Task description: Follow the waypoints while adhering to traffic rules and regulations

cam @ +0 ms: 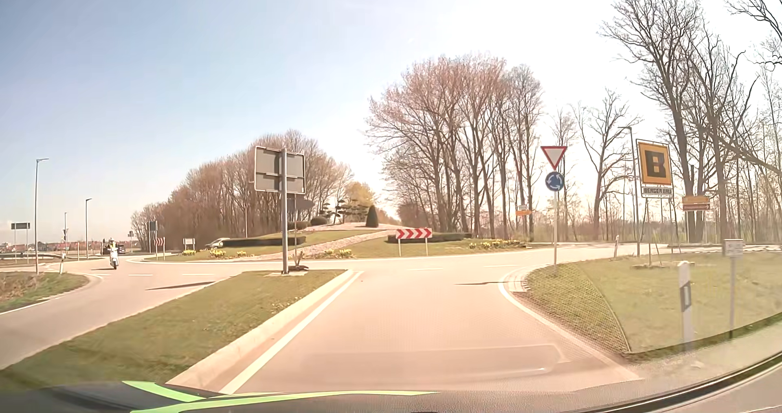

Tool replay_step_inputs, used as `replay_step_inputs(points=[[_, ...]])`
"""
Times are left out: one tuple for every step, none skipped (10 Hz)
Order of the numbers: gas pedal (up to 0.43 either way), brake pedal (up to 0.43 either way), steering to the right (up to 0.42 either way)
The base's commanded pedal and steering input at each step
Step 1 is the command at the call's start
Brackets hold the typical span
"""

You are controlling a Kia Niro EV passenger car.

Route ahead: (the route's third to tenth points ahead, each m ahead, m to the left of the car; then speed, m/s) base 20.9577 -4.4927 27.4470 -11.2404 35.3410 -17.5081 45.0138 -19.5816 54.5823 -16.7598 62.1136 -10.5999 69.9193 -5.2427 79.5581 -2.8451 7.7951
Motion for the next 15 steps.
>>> replay_step_inputs(points=[[0.000,0.049,0.032],[0.000,0.012,0.034],[0.000,0.000,0.035],[0.000,0.000,0.035],[0.000,0.000,0.035],[0.000,0.000,0.037],[0.000,0.000,0.040],[0.000,0.000,0.044],[0.000,0.000,0.052],[0.000,0.000,0.060],[0.000,0.000,0.070],[0.000,0.000,0.079],[0.000,0.000,0.090],[0.000,0.000,0.106],[0.000,0.000,0.122]])
